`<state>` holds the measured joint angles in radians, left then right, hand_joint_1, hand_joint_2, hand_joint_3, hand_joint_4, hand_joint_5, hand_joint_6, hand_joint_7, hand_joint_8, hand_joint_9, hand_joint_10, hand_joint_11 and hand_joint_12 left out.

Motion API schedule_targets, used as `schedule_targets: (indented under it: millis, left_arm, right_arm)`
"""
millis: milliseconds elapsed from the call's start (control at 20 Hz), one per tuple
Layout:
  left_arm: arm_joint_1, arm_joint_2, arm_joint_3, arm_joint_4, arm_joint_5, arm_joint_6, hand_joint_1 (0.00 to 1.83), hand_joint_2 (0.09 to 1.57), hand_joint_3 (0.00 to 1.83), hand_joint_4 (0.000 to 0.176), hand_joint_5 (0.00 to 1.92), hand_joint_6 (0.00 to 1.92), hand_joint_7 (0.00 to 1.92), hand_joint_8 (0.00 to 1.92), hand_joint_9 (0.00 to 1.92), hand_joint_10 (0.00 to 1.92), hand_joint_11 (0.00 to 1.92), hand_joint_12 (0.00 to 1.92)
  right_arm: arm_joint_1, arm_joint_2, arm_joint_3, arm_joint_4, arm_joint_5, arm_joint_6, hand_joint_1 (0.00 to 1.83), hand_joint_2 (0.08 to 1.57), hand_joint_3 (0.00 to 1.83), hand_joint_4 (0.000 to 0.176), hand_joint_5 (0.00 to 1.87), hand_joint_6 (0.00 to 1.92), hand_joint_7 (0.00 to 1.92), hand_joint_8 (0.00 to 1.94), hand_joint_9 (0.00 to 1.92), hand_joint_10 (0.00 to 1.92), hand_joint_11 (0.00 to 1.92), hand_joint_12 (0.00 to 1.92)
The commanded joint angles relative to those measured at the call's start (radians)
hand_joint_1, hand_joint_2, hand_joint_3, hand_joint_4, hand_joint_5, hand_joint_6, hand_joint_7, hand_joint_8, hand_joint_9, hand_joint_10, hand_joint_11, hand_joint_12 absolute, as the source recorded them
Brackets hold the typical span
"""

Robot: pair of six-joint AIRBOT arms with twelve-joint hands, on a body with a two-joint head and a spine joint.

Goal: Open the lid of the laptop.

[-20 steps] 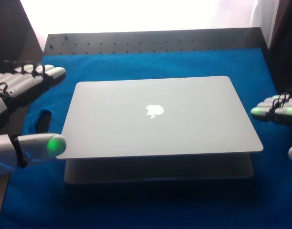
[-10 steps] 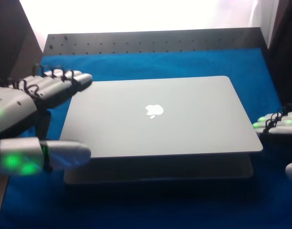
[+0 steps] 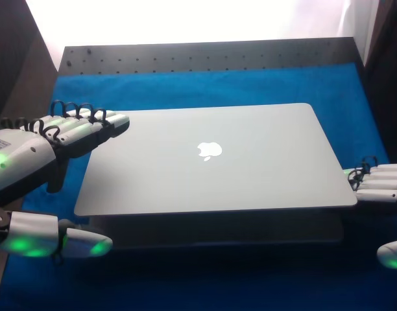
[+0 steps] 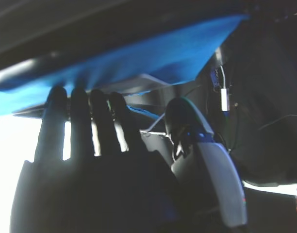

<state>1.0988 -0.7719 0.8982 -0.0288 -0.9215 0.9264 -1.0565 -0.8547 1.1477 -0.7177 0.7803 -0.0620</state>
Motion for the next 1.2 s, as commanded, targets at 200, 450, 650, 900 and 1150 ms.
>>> schedule_targets:
  millis: [200,450,650,900,1150]
  left_arm:
    - [-0.015,-0.007,-0.001,-0.011,-0.107,-0.004,0.64,0.9,0.0,0.0,0.0,0.0,0.0,0.0,0.0,0.0,0.0,0.0]
    - [-0.014,-0.008,0.0,-0.016,-0.112,-0.004,0.68,0.87,0.0,0.0,0.0,0.0,0.0,0.0,0.0,0.0,0.0,0.0]
    - [-0.014,-0.011,0.0,-0.021,-0.116,-0.004,0.73,0.88,0.0,0.0,0.0,0.0,0.0,0.0,0.0,0.0,0.0,0.0]
    - [-0.012,-0.014,-0.003,-0.025,-0.119,-0.004,0.68,0.88,0.0,0.0,0.0,0.0,0.0,0.0,0.0,0.0,0.0,0.0]
    - [-0.009,-0.021,-0.004,-0.028,-0.116,-0.004,0.68,0.89,0.0,0.0,0.0,0.0,0.0,0.0,0.0,0.0,0.0,0.0]
  right_arm:
    - [0.055,0.011,0.007,0.004,0.09,0.005,0.04,1.45,0.0,0.0,0.0,0.0,0.0,0.0,0.0,0.0,0.0,0.0]
    - [0.205,-0.009,-0.018,-0.249,-0.02,0.005,0.03,1.44,0.0,0.0,0.01,0.0,0.01,0.0,0.0,0.0,0.0,0.0]
    - [0.207,-0.027,-0.018,-0.266,-0.024,0.005,0.04,1.44,0.0,0.0,0.05,0.01,0.0,0.0,0.0,0.0,0.0,0.0]
    - [0.201,-0.028,-0.027,-0.266,-0.038,0.005,0.0,1.46,0.01,0.0,0.06,0.0,0.0,0.0,0.0,0.0,0.0,0.0]
    - [0.167,-0.028,-0.045,-0.267,-0.044,0.006,0.0,1.44,0.0,0.0,0.05,0.0,0.0,0.0,0.0,0.0,0.0,0.0]
